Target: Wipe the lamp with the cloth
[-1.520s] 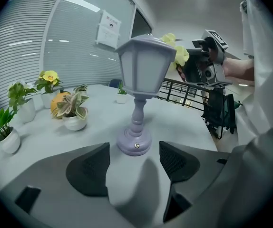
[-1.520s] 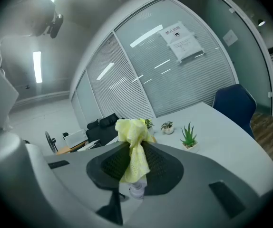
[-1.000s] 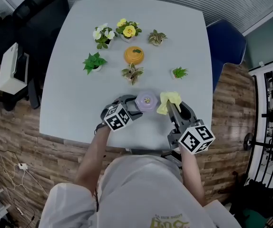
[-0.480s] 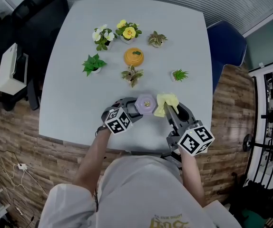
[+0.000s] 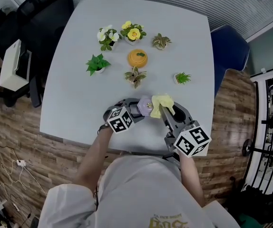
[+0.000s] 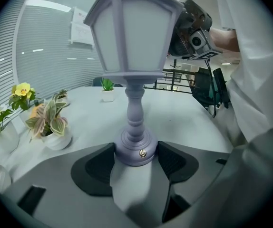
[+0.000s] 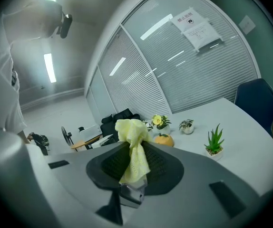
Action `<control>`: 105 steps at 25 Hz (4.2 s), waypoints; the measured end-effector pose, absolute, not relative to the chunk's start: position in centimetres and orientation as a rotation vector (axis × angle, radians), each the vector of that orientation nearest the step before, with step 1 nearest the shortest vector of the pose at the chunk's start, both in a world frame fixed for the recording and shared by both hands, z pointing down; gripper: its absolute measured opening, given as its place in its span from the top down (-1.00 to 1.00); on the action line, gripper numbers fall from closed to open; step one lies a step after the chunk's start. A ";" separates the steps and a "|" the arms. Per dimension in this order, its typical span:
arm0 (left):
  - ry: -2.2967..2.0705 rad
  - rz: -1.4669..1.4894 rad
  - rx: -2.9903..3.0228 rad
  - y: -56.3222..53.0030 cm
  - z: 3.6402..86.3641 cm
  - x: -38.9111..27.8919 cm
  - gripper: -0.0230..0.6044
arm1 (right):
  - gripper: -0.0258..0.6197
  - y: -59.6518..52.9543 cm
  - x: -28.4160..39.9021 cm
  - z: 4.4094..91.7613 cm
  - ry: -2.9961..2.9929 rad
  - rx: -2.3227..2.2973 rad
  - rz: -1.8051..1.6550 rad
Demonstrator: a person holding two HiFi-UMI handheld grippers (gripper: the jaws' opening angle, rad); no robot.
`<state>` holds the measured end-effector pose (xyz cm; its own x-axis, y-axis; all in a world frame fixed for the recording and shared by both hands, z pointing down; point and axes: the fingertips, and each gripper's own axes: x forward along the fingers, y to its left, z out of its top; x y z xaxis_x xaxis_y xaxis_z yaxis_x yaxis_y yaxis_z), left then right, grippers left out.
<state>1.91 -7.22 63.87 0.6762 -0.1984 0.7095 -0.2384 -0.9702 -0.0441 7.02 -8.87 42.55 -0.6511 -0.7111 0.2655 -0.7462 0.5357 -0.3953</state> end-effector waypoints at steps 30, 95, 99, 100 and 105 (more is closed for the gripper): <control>-0.367 1.190 2.826 -7.2 63.8 1.9 -0.02 | 0.65 -11.8 2.8 42.1 -2.701 1.060 0.580; -0.354 1.198 2.805 -7.1 63.9 1.9 -0.02 | 0.65 -6.9 5.1 44.1 -2.554 1.094 0.458; -0.351 1.199 2.798 -7.1 64.1 1.8 -0.02 | 0.65 -6.3 4.4 44.0 -2.589 1.032 0.472; -0.350 1.199 2.797 -7.1 64.1 1.8 -0.02 | 0.65 -6.2 4.2 44.0 -2.595 1.020 0.474; -0.351 1.198 2.797 -7.2 64.0 1.8 -0.02 | 0.65 -5.8 3.6 43.8 -2.616 0.975 0.477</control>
<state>1.81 -7.23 64.04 0.6682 -0.1783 0.7223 -0.2394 -0.9708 -0.0182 3.56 -5.78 43.79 -0.7211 -0.5696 0.3945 -0.6721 0.7132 -0.1989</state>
